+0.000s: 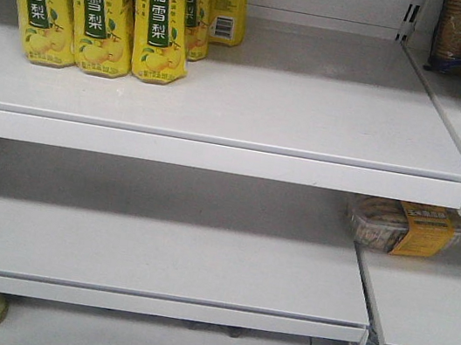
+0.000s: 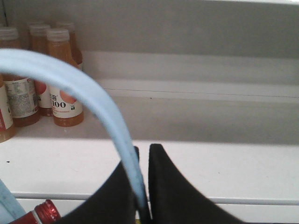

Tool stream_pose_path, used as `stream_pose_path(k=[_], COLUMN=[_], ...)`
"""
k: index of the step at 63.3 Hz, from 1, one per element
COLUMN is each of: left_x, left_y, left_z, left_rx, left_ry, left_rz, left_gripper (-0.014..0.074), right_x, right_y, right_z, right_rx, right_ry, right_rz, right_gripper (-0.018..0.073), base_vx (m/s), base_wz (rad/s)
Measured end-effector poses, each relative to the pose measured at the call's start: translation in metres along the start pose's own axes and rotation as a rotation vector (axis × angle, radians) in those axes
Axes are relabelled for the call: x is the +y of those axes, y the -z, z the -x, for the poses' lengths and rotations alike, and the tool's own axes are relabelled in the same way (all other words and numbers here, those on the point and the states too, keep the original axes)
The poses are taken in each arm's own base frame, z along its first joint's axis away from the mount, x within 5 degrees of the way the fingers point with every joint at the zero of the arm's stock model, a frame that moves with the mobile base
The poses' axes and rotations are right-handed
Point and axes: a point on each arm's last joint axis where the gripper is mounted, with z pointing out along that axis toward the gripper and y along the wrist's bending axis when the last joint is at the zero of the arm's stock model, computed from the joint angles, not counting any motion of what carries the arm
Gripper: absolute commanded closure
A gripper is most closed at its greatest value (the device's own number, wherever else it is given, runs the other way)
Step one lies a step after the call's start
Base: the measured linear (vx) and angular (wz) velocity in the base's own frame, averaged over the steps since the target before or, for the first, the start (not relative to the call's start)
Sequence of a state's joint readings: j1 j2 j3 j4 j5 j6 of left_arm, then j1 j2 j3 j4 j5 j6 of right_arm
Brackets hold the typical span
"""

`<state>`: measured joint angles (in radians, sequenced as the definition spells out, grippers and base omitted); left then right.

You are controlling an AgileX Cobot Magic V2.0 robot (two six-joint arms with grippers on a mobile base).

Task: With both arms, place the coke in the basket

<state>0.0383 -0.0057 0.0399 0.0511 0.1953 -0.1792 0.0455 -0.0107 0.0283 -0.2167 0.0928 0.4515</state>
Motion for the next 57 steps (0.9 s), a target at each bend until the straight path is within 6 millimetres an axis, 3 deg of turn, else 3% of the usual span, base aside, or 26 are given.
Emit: stream_pose_path(k=[57], left_x=[0.0000], left_y=[0.0000], left_z=[0.0000], left_rx=[0.000], left_ry=[0.000], left_rz=[0.000], left_gripper=[0.0603], right_x=[0.0037], right_y=[0.0004], right_z=[0.0076], right_rx=[-0.084], right_ry=[0.008], right_rz=[0.040], right_gripper=[0.0564], base_vx=[0.00], base_wz=[0.00])
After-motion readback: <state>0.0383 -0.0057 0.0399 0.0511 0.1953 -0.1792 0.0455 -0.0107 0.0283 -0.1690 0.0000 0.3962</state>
